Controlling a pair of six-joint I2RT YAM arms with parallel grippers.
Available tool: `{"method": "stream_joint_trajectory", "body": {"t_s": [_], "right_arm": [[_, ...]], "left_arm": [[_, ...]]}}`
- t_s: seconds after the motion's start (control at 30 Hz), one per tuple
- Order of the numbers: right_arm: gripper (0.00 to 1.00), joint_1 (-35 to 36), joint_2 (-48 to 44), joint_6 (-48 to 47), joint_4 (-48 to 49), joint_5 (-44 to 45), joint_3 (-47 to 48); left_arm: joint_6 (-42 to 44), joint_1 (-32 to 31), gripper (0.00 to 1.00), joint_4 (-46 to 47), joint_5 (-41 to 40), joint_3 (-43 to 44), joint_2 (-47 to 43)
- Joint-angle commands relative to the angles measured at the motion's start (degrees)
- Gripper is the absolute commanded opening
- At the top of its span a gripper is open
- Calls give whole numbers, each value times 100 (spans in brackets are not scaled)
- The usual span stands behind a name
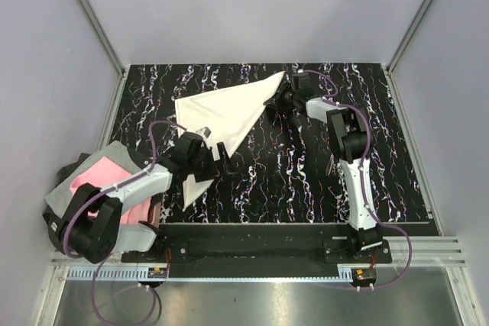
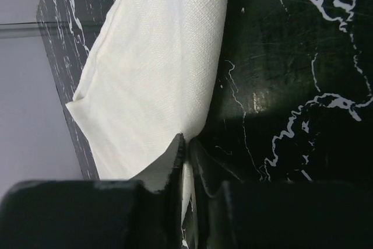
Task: Fold the napkin, place the utensils inside, and roll it up
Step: Fold the napkin
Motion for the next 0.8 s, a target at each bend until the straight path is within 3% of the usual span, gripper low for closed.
{"method": "stream_joint_trajectory", "body": {"t_s": [0.0,0.03,0.17,0.3,0.53,0.77], "right_arm": [[8,-104,143,-49,-238,55,34],[0,-131,100,-66,-238,64,-79],[0,-368,-322,-294,-238,64,-475],[0,-754,-770,-567,-247,47,-1019],[0,-1387,-1570,-1076,-326,11,-2012],[0,-1729,-1755,-1271,-431,-68,-2216]], "left_arm": [[-102,-88,99,65,-104,213,-574],[-50,-80,99,-58,-174,336,-662],[293,-80,99,-595,-596,1057,-952],[697,-80,99,-640,-825,1023,-830],[1067,-97,99,194,-808,751,13],[998,-343,99,626,-738,514,603]]}}
